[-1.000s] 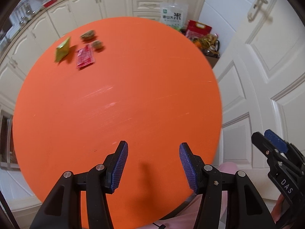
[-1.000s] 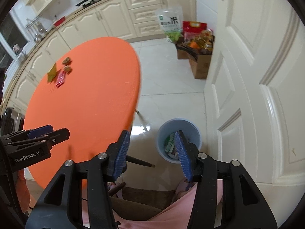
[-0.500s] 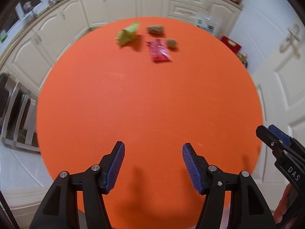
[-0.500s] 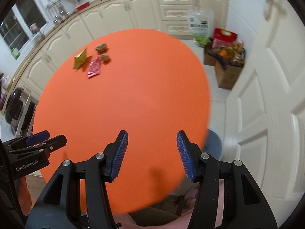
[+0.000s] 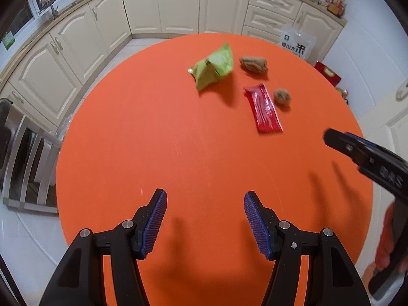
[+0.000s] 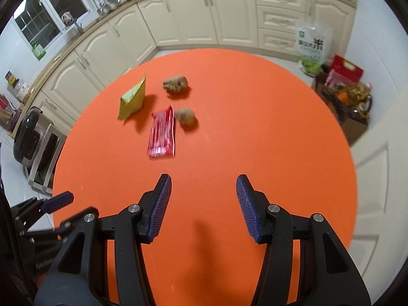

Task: Collect trash
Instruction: 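Grasp the small round brown ball with the right tool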

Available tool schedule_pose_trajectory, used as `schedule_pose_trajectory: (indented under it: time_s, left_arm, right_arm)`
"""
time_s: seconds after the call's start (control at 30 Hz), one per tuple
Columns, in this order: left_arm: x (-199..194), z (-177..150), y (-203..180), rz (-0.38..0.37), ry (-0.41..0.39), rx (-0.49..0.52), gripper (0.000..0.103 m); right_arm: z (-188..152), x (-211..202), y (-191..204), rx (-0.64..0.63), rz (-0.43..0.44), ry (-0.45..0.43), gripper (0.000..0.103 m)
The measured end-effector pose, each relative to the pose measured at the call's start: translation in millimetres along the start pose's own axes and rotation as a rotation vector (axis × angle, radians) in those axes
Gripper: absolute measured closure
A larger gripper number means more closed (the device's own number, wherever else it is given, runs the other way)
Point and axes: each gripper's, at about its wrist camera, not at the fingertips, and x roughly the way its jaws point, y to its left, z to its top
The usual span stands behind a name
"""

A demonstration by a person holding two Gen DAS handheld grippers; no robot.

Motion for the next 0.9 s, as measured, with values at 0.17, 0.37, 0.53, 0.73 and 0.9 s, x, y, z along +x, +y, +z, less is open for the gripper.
schedule_pose_trajectory:
  time_s: [0.17,0.37,0.53,0.73,0.9]
  left_arm:
    - [10.4,26.9,12.9,-0.003,0.003,-0.004,0.044]
    - [23.8,57.3,18.5,-0.030,0.018,-0.013,0.044]
    - [24.9,77.1,15.2,-0.044,0.013,-0.009,0.044]
    - [21.0,87.1,9.3,-0.034,-0.002,-0.013,0.044]
    - [22.6,95.4,-0.2,-0.053,-0.015,-0.018,0.044]
  right_arm:
    - [41.2,40.2,6.5,-0.023,-0.031,0.053,0.054]
    - [65.6,66.5,18.0,-0.066,-0.002,0.096,0.058]
    - [68.9,75.7,31.8,-0.122,0.039,0.127,0.072]
    - [79.1,89.1,35.8,-0.137,0.085,0.148,0.075]
    - [77.0,85.5,22.2,-0.112,0.114,0.136,0.075]
